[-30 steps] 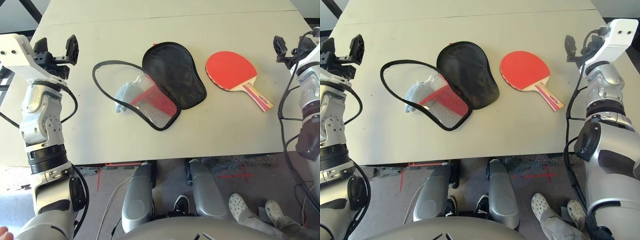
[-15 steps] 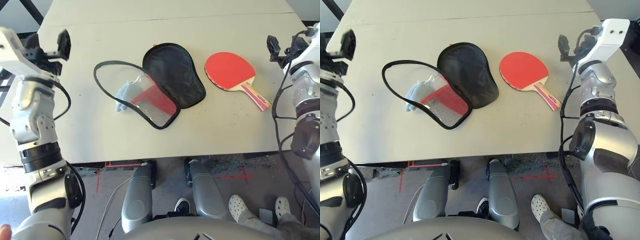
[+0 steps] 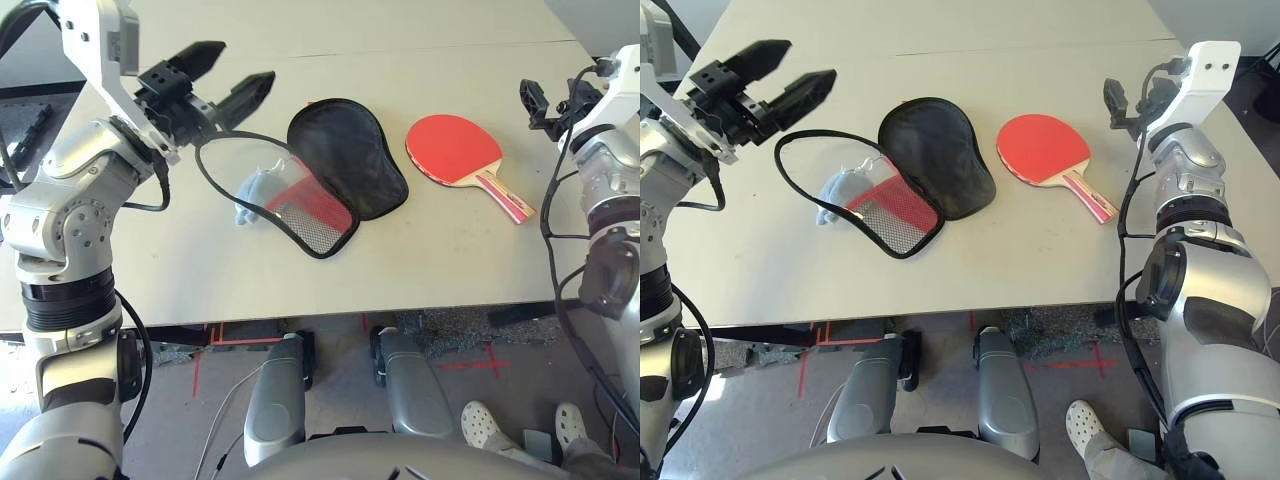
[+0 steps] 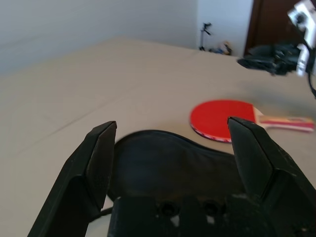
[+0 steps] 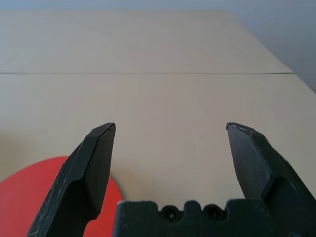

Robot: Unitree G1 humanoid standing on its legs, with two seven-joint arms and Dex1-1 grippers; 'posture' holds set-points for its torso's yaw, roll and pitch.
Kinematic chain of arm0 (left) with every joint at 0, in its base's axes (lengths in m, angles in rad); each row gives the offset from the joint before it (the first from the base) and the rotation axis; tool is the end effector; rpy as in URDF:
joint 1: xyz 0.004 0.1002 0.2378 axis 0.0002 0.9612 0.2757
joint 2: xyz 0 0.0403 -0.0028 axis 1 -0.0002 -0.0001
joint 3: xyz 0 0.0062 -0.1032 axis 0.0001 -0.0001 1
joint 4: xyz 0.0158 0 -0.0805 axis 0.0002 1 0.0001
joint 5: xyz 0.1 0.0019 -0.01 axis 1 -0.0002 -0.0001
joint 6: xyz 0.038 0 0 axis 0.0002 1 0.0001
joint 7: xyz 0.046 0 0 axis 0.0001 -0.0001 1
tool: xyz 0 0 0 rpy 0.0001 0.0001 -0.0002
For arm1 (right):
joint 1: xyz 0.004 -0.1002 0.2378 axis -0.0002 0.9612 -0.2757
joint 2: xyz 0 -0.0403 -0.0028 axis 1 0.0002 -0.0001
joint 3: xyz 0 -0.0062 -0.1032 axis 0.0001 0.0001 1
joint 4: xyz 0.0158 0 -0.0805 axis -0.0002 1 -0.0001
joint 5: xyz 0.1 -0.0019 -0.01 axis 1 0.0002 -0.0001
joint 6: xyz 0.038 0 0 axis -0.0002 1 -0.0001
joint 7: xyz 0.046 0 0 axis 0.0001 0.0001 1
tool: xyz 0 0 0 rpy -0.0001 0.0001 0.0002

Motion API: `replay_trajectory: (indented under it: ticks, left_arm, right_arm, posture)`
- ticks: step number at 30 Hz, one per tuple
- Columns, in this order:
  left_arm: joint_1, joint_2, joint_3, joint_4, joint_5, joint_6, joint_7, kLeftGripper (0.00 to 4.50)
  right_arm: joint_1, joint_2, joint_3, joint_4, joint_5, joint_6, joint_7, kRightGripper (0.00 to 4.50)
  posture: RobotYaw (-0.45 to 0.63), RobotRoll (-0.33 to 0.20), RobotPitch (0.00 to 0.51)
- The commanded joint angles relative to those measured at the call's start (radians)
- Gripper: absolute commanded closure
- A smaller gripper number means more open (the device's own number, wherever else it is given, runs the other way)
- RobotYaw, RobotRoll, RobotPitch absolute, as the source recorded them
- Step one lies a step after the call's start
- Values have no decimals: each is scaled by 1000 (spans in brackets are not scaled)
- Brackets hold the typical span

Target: Store the ping-pong paddle in its case and zip it.

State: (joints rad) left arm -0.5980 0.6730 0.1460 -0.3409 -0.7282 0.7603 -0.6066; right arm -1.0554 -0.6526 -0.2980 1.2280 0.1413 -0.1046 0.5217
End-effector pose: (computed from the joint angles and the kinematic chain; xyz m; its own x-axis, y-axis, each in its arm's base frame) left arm 0.2473 0.2137 0.2486 0.6380 -0.7666 0.0734 0.7494 0.6400 0.1699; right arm 0.3308 -0.3185 0.1899 0.9962 0.0523 0.0699 -0.0475 0.9965 -0.0685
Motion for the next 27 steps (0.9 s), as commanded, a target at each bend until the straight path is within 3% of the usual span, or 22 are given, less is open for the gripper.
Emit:
replay_trajectory:
  ticks: [1,10,15,27]
  left_arm:
    - [19,4,-50,1,17,8,-41,0]
    - [3,-32,-120,76,106,-51,-80,0]
    - [9,-36,-134,84,132,-62,-96,0]
    - [25,-37,-137,57,153,-47,-99,0]
  right_arm:
    - [7,-32,66,-76,-52,105,16,17]
    - [132,-107,242,-542,-58,814,216,17]
    - [179,-119,312,-722,-42,1078,251,17]
    - [236,-56,391,-790,-52,1210,195,17]
  posture:
    - [25,0,179]
    - [-16,0,175]
    - [-18,0,175]
    - [7,0,187]
